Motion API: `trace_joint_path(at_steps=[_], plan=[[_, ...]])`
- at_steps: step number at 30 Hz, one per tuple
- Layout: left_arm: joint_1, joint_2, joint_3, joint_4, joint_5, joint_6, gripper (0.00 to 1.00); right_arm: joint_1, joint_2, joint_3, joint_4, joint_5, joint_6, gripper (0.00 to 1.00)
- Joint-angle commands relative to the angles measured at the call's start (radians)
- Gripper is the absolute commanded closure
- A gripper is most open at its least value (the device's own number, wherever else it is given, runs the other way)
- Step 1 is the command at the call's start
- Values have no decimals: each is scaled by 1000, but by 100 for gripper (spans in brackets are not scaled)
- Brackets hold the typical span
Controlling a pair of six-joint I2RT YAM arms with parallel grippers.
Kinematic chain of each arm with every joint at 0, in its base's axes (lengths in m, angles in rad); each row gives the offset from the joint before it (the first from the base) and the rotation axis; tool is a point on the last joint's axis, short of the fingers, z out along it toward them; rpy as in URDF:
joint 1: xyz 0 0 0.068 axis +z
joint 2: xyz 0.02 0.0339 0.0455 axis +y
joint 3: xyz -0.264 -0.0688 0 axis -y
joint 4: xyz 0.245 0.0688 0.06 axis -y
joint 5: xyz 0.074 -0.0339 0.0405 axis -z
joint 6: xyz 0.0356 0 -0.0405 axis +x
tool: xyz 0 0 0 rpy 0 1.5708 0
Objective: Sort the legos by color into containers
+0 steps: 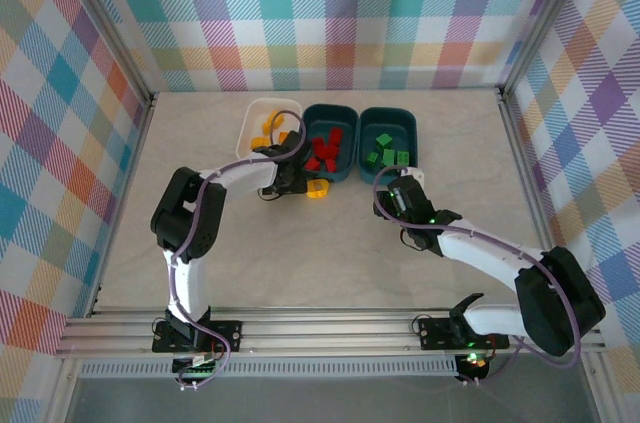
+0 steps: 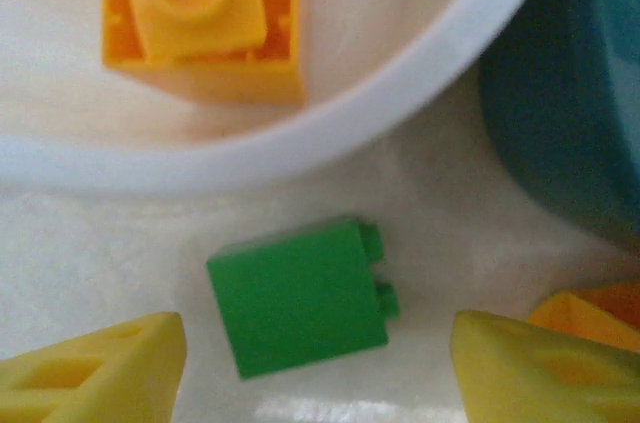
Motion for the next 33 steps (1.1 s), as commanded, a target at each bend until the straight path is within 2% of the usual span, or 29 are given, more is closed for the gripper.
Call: trace_joint_path(at_steps=[1, 6, 12, 15, 23, 25, 27, 29, 33], plan=[[23, 43, 25, 5, -20, -20, 33, 1, -5, 32, 22, -3, 7, 29], [28, 78, 45, 0, 2, -37, 41, 1, -18, 30, 20, -3, 7, 29], [27, 44, -8, 15, 3, -51, 46, 1, -28, 27, 19, -5, 11, 29], [27, 23, -31, 15, 2, -56, 55, 1, -30, 26, 20, -7, 12, 29], [-50, -214, -94, 23, 26, -89, 59, 1, -56, 1, 20, 42, 63, 30], [-70, -251, -71, 23, 64, -91, 59, 1, -88, -31, 42, 64, 90, 29], [-89, -252, -20, 17, 114, -92, 59, -2, -118, -47, 21, 126, 135, 26], [-117, -213, 49, 17, 177, -93, 59, -11, -164, -71, -7, 186, 192, 17], [-194, -66, 241, -4, 233, -70, 60, -58, -247, -120, -39, 202, 267, 0]])
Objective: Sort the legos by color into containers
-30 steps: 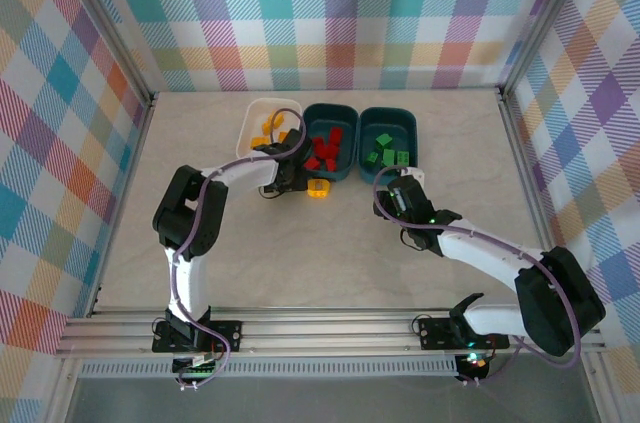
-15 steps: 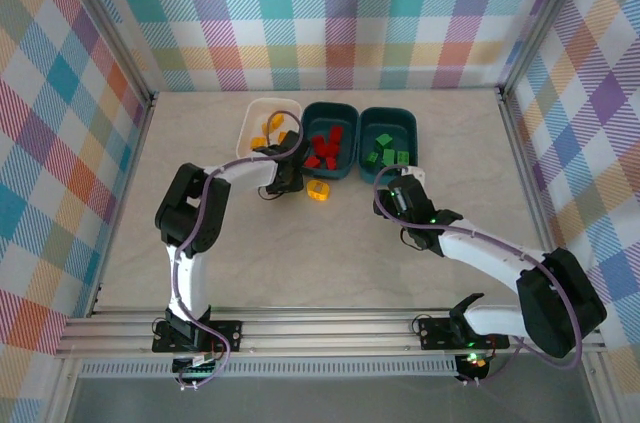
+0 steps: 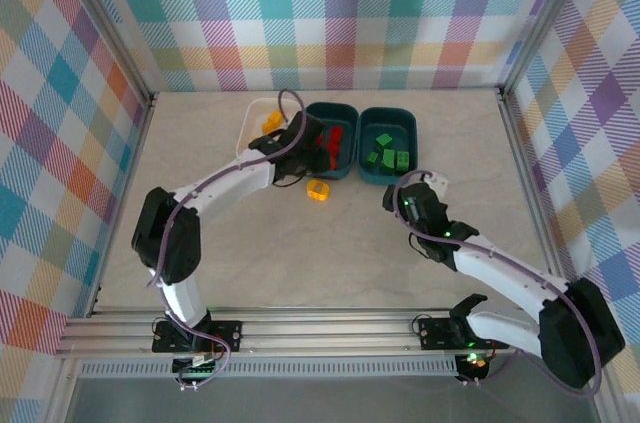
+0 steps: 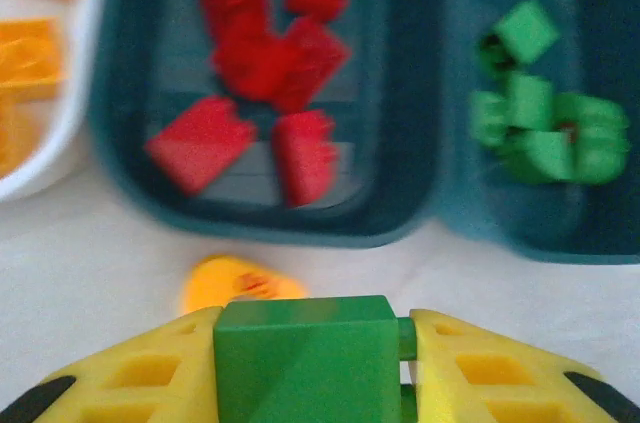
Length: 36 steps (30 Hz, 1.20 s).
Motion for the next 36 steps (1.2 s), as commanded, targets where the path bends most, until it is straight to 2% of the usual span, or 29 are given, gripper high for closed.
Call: trace_joint_path(at_steps=[1, 7, 13, 16, 18, 20, 22, 26, 30, 32, 36], plan=[[-68, 133, 134, -28, 90, 20, 60, -38, -53, -29, -46, 64, 105, 0], [-105, 397, 466, -80, 148, 36, 58, -69, -98, -38, -75, 58, 124, 0], [-107, 590, 786, -211, 125, 53, 53, -75, -114, -42, -57, 31, 102, 0], [-107, 654, 919, -285, 109, 59, 39, -77, -111, -42, -49, 15, 95, 0], [-109, 641, 921, -293, 95, 63, 25, -77, -107, -41, -45, 7, 89, 0], [-111, 590, 863, -275, 73, 76, 17, -78, -108, -41, -40, -3, 83, 0], [-117, 506, 744, -233, 48, 94, 15, -79, -107, -40, -38, -9, 80, 0], [-129, 274, 336, -61, -11, 143, 15, -78, -110, -41, -36, -22, 78, 0], [-129, 93, 8, 37, -107, 207, 16, -78, -102, -41, -25, -45, 82, 0], [-129, 32, -111, 65, -151, 248, 16, -78, -89, -43, -17, -58, 86, 0], [-129, -2, -231, 100, -204, 302, 16, -78, -48, -35, -1, -80, 88, 0]])
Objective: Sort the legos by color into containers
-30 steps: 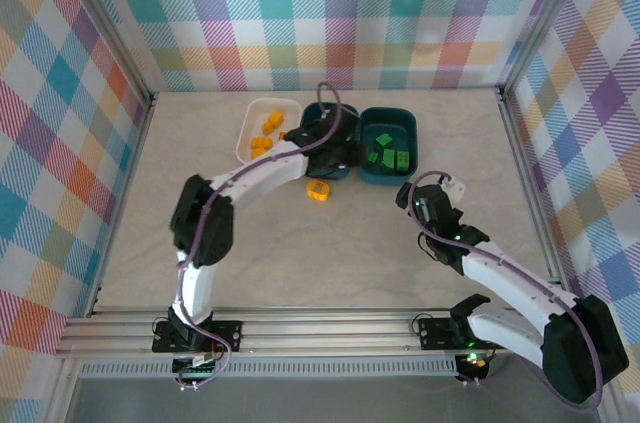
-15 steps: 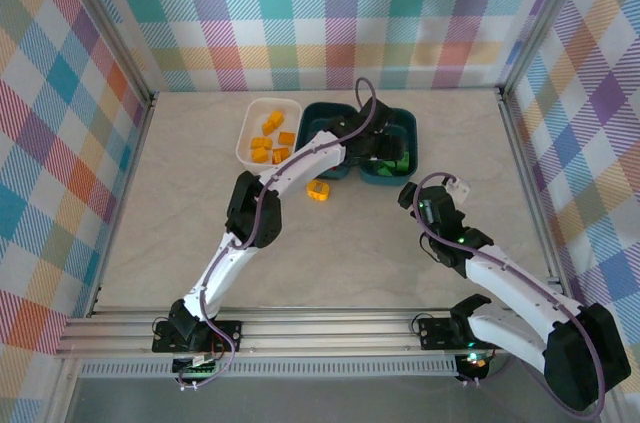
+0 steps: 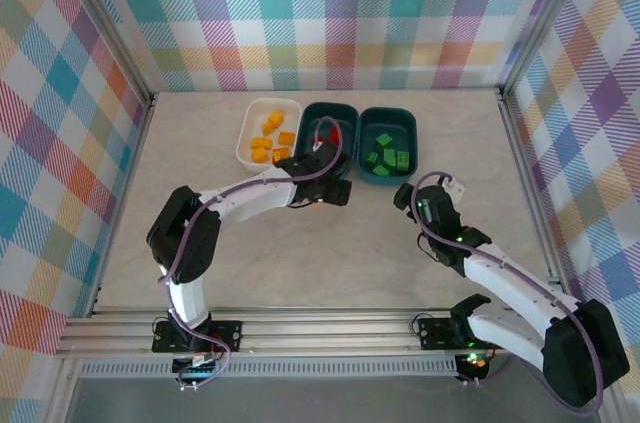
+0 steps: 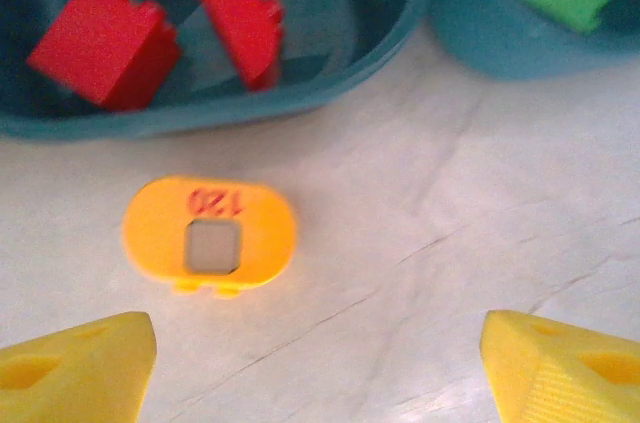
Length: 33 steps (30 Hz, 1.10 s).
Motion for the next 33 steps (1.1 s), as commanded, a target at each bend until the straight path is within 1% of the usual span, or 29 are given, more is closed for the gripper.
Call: trace_joint_path(at_steps=[1, 8, 12, 19, 25, 28, 31, 33], plan=[[-7, -11, -73, 87, -84, 90, 16, -6, 30, 1, 36, -27, 0, 0], [19, 77, -36, 119, -124, 155, 14, -6, 50, 8, 39, -26, -18, 0], [47, 109, -28, 131, -93, 164, 14, -6, 47, 9, 37, -24, -21, 0], [65, 155, -31, 157, -93, 163, 16, -6, 54, 12, 41, -38, -24, 0], [70, 188, -17, 181, -97, 138, 20, -6, 50, 8, 39, -34, -22, 0], [71, 206, -9, 184, -120, 135, 22, -6, 51, 8, 42, -31, -24, 1], [70, 212, -19, 231, -146, 125, 26, -6, 52, 9, 45, -32, -27, 1], [70, 207, -34, 245, -145, 118, 28, -6, 50, 9, 42, -28, -27, 1]])
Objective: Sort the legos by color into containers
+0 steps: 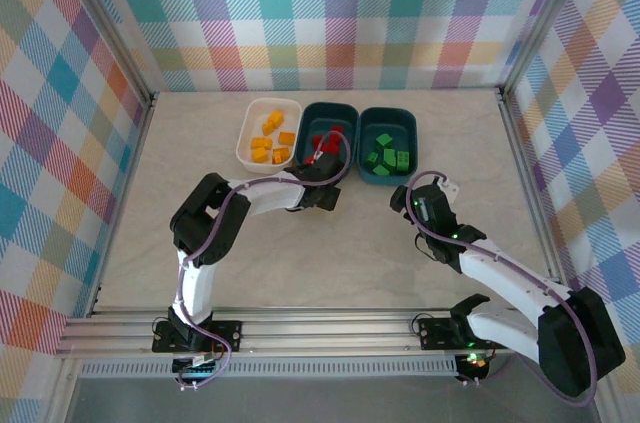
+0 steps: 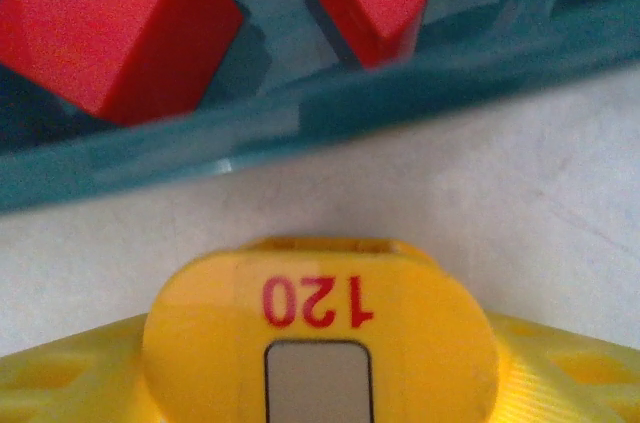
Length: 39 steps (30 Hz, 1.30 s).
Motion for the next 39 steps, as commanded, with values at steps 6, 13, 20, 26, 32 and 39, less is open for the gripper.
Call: trace_joint_path(at_steps=[6, 13, 20, 26, 32, 39], plan=[[8, -27, -63, 85, -29, -36, 33, -5, 2, 9, 28, 7, -19, 1], [-43, -200, -159, 70, -18, -70, 37, -6, 20, 11, 34, -2, -17, 1], [-28, -368, -151, -43, -31, -79, 36, -6, 36, 13, 42, -19, -11, 1], [158, -303, 2, -183, -66, -180, 35, -6, 42, 15, 45, -22, -12, 1], [324, -115, 226, -346, -31, -265, 34, -6, 39, 16, 40, -13, -19, 1], [385, 22, 417, -389, 24, -234, 23, -6, 33, 21, 36, -24, -27, 1]])
